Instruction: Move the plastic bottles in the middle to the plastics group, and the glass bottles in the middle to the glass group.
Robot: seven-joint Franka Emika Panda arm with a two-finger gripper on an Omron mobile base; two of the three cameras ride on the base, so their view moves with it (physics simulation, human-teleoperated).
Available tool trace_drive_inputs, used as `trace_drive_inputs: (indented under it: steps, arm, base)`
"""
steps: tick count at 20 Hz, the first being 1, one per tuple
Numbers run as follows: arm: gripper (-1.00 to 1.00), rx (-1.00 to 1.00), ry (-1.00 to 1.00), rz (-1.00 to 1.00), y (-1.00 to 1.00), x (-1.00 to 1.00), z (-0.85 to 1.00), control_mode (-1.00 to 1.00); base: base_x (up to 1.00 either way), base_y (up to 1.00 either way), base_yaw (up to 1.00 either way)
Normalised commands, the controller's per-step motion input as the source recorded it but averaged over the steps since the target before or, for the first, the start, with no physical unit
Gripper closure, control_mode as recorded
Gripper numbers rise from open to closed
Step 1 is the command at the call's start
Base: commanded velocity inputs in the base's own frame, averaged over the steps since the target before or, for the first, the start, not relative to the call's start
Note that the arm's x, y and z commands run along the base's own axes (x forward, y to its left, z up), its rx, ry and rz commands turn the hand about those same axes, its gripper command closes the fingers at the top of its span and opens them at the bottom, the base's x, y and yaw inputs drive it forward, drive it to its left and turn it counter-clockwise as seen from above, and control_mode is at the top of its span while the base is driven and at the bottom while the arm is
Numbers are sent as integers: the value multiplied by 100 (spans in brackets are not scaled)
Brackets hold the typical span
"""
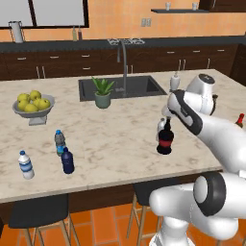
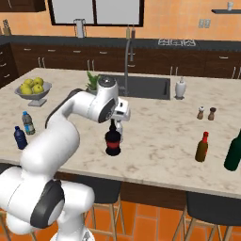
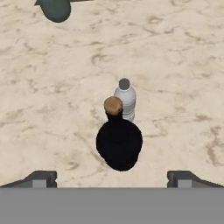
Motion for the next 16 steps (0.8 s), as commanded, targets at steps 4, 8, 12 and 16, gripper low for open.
trace_drive_inputs:
  steps: [4,8,12,16]
  arm:
    - [-100,-8,0,0,6,54,-33,-100]
    - [-100,-5,2,0,3,48,-34,-100]
    - [-100,0,3,0,0,31,-27,-100]
    - [-100,0,2,0,-4,5,-22,-100]
  base:
    - [0,0,0]
    - [0,0,0]
    - [0,0,0]
    - [0,0,0]
